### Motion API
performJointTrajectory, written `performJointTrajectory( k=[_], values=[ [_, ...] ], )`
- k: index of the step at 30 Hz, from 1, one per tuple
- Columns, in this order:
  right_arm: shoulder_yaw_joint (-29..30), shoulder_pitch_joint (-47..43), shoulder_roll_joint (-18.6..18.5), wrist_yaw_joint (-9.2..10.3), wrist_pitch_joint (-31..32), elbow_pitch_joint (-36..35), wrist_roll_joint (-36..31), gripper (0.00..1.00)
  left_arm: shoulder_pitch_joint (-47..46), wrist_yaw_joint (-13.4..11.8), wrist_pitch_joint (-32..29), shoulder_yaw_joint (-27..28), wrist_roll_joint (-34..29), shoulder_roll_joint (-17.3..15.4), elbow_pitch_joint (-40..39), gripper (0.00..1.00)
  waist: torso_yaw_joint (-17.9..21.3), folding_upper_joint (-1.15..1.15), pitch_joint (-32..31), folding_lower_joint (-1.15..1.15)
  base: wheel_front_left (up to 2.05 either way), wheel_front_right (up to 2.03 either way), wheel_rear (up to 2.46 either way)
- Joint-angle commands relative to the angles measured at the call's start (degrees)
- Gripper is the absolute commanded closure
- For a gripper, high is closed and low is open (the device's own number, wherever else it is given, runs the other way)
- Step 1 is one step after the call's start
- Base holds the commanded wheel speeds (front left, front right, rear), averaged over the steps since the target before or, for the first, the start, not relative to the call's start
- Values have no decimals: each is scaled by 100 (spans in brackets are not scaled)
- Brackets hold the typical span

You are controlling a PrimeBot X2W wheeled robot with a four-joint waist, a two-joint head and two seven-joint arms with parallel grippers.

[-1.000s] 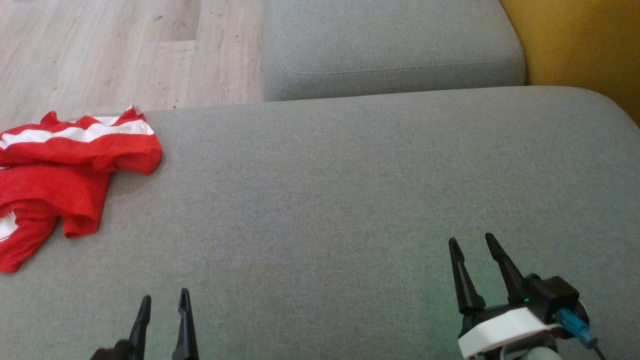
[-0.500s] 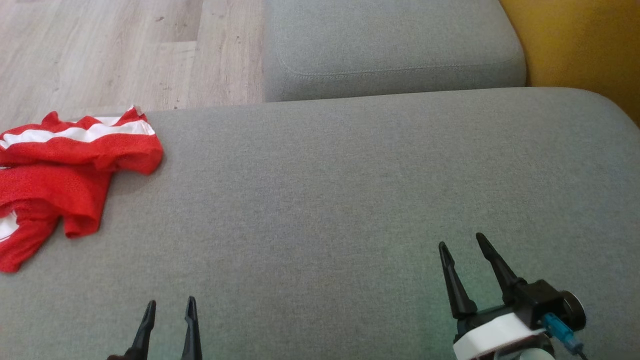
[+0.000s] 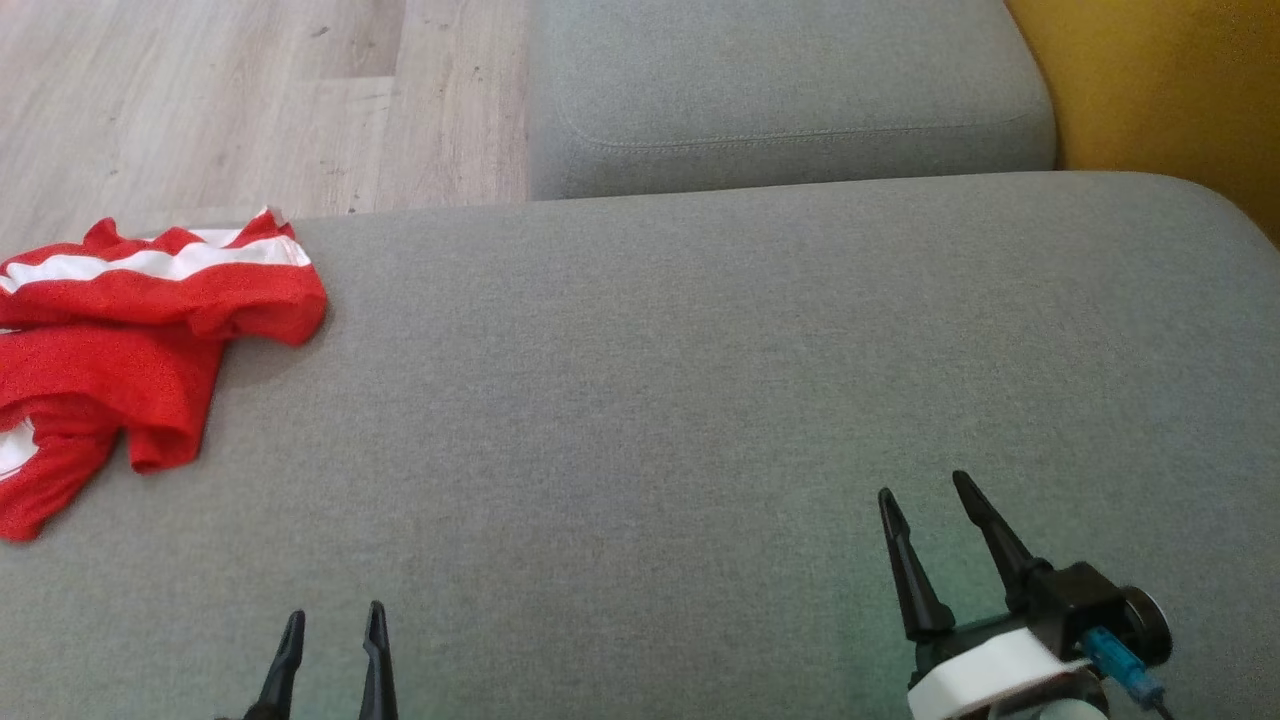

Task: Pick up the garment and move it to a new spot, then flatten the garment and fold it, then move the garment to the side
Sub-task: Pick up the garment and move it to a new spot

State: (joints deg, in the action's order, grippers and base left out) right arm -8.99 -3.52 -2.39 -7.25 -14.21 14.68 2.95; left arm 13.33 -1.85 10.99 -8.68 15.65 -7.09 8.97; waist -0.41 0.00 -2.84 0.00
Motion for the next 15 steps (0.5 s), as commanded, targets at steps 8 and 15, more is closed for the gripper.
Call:
performJointTrajectory(
  k=[8,15],
  values=[
    [-97,150,-49,-24,-79,-136,-9,0,-224,-89,-30,150,56,-86,-279,0,-129,0,3,0,0,0,0],
    [-60,88,-49,-24,-79,-121,66,0,-247,-158,-123,84,5,-114,-432,0,-798,0,-58,0,0,0,0]
  ],
)
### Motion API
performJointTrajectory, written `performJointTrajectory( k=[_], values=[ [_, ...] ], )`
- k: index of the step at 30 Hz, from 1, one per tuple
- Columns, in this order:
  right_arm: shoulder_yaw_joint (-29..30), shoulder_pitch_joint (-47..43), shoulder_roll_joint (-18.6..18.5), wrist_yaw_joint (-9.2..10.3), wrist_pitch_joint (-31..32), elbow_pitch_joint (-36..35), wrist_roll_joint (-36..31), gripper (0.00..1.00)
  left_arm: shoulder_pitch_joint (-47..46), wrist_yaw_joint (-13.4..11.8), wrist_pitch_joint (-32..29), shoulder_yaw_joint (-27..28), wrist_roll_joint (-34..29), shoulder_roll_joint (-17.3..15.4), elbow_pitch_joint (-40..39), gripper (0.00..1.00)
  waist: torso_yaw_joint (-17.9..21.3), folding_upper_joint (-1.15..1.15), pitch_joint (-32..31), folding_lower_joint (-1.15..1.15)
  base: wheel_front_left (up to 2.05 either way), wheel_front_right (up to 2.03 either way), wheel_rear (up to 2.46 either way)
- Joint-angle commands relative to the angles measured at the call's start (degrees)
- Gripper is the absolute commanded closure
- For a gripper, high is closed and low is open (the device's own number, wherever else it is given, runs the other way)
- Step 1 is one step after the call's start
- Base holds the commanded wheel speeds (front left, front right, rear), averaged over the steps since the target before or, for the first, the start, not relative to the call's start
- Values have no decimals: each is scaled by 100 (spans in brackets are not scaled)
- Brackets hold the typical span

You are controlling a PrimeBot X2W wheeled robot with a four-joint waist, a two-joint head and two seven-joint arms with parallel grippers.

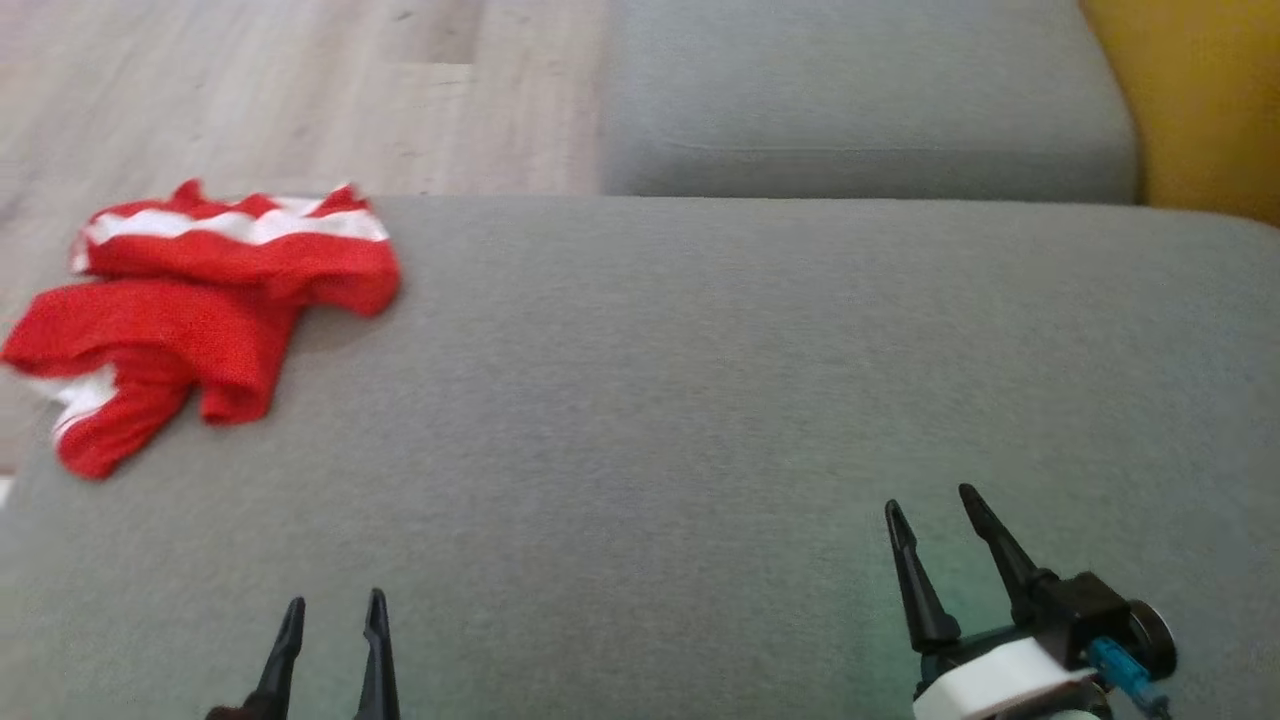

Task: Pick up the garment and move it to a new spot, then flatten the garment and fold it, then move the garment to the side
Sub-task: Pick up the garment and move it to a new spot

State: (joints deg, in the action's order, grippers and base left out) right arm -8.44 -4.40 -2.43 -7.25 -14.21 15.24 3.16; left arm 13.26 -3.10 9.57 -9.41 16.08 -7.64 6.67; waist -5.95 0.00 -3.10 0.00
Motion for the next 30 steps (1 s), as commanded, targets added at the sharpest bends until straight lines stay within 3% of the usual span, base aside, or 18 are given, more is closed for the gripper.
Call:
performJointTrajectory(
  k=[1,9,16,30],
  values=[
    [-127,170,-44,-24,-79,-178,66,0,-233,-43,4,161,-37,-72,-227,0,-370,0,-44,0,0,0,0],
    [-127,60,-44,-24,-79,-171,214,0,-198,-74,-125,180,-38,-210,-420,0,-1525,0,-105,0,0,0,0],
    [-166,61,-44,-24,-79,-164,288,0,-79,-138,-228,176,-46,-282,-659,0,-2092,0,-122,0,0,0,0],
    [-228,209,-44,-24,-79,-158,260,0,-10,-284,-206,194,20,-248,-1052,0,-2182,0,-35,0,0,0,0]
  ],
)
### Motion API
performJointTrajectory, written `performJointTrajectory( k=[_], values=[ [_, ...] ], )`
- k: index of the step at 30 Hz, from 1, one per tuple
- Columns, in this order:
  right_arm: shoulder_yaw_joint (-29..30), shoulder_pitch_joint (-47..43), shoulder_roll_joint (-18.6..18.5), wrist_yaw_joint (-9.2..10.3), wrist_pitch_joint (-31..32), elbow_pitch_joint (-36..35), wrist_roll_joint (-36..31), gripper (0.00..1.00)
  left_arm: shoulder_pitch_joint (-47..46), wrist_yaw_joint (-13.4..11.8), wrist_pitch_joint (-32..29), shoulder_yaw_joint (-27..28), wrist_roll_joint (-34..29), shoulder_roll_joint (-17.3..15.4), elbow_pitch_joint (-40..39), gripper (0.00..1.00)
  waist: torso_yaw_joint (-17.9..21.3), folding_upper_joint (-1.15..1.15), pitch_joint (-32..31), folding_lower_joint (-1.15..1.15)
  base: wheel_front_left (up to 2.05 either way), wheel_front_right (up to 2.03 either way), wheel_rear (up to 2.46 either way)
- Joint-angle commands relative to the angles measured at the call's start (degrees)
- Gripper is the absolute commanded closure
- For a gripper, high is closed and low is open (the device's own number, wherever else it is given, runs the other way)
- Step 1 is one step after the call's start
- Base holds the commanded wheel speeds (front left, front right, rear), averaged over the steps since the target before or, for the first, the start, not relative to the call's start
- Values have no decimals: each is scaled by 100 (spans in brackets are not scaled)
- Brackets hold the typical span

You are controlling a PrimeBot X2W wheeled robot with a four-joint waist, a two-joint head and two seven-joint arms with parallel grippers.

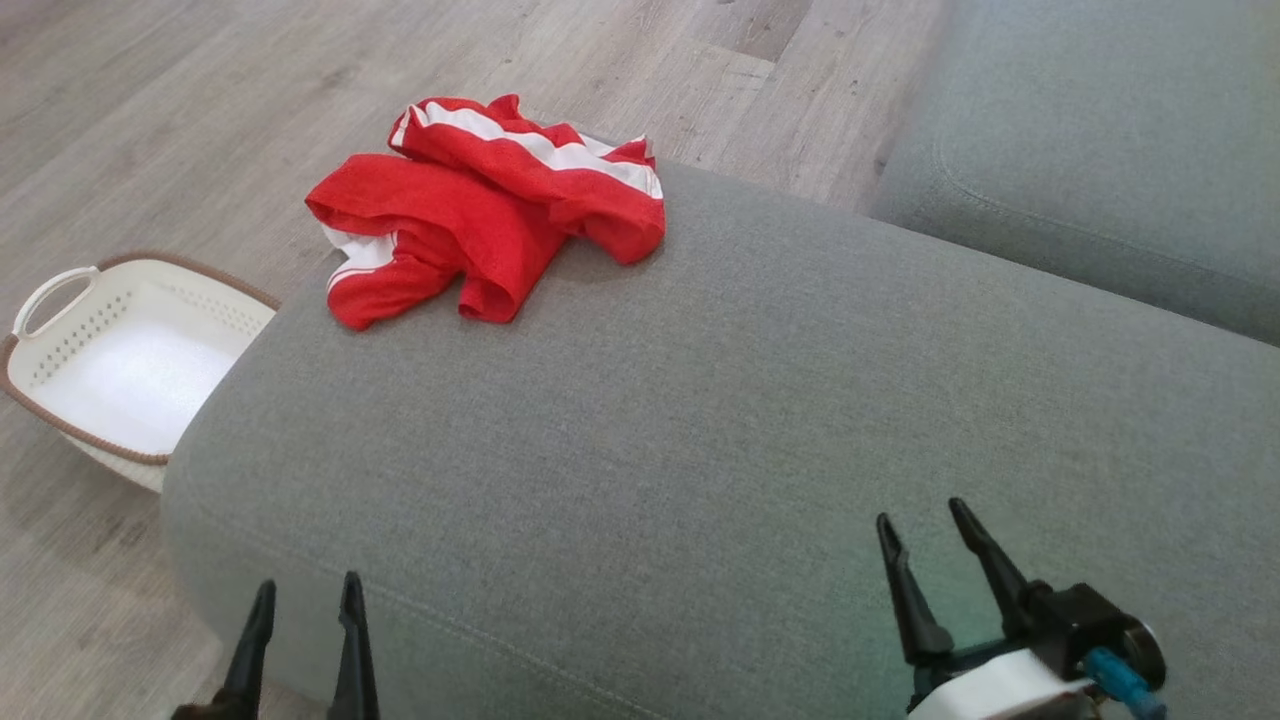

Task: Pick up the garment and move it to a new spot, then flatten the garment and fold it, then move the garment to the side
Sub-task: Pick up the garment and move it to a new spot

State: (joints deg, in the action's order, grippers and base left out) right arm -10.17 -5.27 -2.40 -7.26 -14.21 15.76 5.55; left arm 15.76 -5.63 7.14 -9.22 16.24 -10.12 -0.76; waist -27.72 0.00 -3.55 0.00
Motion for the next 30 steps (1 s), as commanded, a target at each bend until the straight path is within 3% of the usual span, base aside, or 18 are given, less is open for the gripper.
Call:
performJointTrajectory(
  k=[1,5,7,10,14,17,21,26,30],
  values=[
    [-16,284,-48,-23,-79,-243,15,0,-306,-30,46,173,-9,-13,-413,0,-14,0,18,0,0,0,0],
    [95,246,-48,-23,-79,-339,-35,0,-560,1,2,242,103,-20,-976,0,-20,0,85,0,0,0,0],
    [139,269,-48,-23,-79,-398,-111,0,-831,23,-170,354,107,-181,-1459,0,20,0,203,0,0,0,0],
    [161,432,-48,-23,-38,-486,-268,0,-1498,120,-547,675,104,-635,-1962,0,161,0,441,0,0,0,0],
    [157,717,-48,-23,86,-668,-481,0,-2625,372,-1069,1030,178,-1302,-1989,0,428,0,781,0,0,0,0],
    [124,878,-48,-23,204,-817,-632,0,-3430,630,-1400,1095,184,-1768,-1601,0,671,0,1040,0,0,0,0],
    [113,1016,-48,-23,376,-1029,-847,0,-4388,912,-1716,978,273,-2088,-687,0,985,0,1390,0,0,0,0],
    [204,1151,-48,-23,576,-1431,-1134,0,-5491,1191,-1976,413,395,-2179,757,0,1409,0,1925,0,0,0,0],
    [255,1219,-48,-23,695,-1744,-1250,0,-6087,1264,-2119,-72,359,-2130,1596,0,1656,0,2308,0,0,0,0]
  ],
)
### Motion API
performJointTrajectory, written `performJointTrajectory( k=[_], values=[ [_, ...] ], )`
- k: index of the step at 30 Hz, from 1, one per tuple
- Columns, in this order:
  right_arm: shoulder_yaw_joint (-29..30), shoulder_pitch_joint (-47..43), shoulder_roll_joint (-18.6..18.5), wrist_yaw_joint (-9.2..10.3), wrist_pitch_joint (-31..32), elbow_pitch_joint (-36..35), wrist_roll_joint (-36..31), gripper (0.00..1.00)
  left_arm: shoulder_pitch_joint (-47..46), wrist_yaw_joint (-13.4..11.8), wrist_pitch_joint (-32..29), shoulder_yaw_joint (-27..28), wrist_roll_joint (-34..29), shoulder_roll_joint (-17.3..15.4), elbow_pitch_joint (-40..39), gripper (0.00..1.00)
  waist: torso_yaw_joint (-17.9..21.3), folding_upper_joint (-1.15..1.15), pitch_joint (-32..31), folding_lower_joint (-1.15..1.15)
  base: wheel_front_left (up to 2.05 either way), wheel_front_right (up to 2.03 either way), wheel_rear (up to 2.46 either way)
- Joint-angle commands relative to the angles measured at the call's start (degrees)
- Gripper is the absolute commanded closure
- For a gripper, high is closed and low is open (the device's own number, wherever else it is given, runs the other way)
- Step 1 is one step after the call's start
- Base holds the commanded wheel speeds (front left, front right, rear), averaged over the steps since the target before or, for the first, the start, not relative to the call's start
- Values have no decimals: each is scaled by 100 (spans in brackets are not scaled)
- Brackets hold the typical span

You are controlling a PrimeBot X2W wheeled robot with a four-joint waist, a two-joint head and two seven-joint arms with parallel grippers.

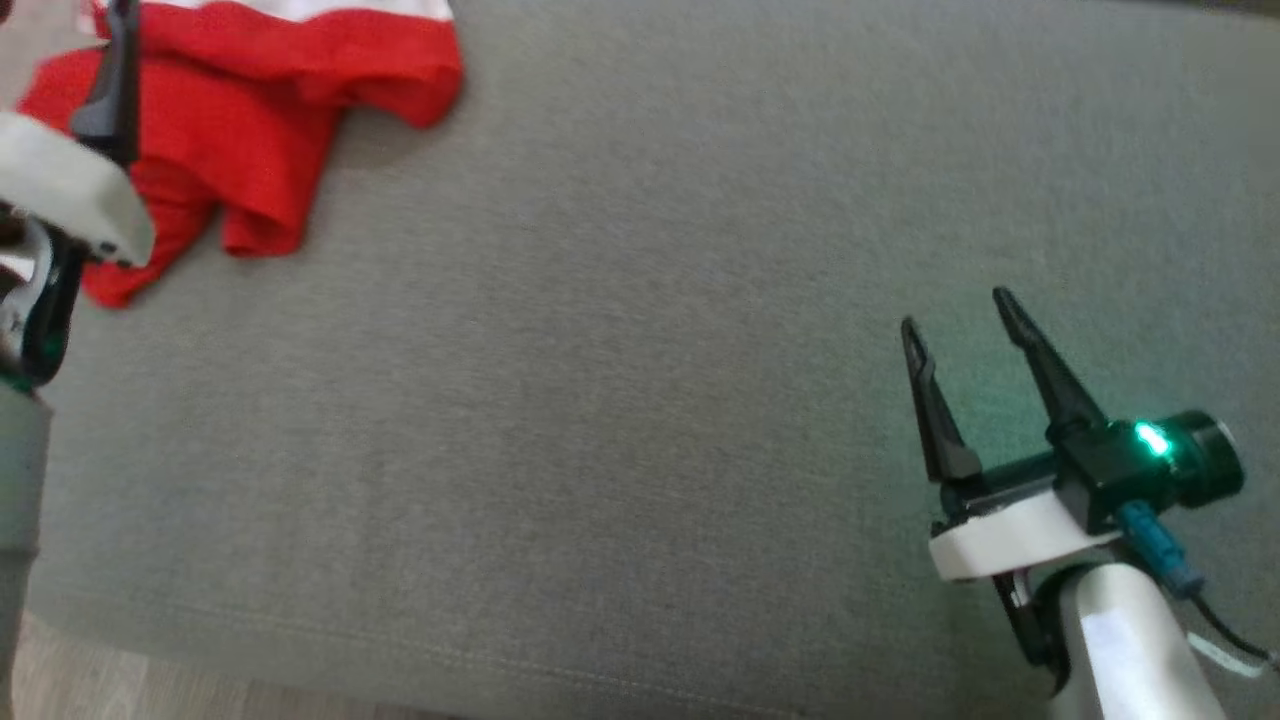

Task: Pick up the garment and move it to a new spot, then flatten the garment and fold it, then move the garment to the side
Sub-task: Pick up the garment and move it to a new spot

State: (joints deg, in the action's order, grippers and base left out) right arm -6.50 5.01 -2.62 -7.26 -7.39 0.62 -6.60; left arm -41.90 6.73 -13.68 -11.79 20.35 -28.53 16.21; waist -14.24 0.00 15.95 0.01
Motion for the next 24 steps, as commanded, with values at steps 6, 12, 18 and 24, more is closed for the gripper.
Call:
performJointTrajectory(
  k=[6,12,18,24],
  values=[
    [-76,320,-26,-23,171,-732,-151,0,-952,66,-214,-426,-167,-375,913,0,620,0,926,-1,0,0,0],
    [-39,446,-26,-23,265,-1159,-240,0,-1341,73,-233,-944,-228,-589,1676,0,878,0,1335,-1,0,0,0],
    [-26,440,-26,-23,336,-1374,-289,0,-1584,74,-323,-1238,-189,-776,2208,0,1031,0,1570,-1,0,0,0],
    [-28,437,-26,-23,362,-1459,-301,0,-1777,24,-256,-1374,-265,-775,2748,37,1120,0,1690,-1,0,0,0]
  ],
)
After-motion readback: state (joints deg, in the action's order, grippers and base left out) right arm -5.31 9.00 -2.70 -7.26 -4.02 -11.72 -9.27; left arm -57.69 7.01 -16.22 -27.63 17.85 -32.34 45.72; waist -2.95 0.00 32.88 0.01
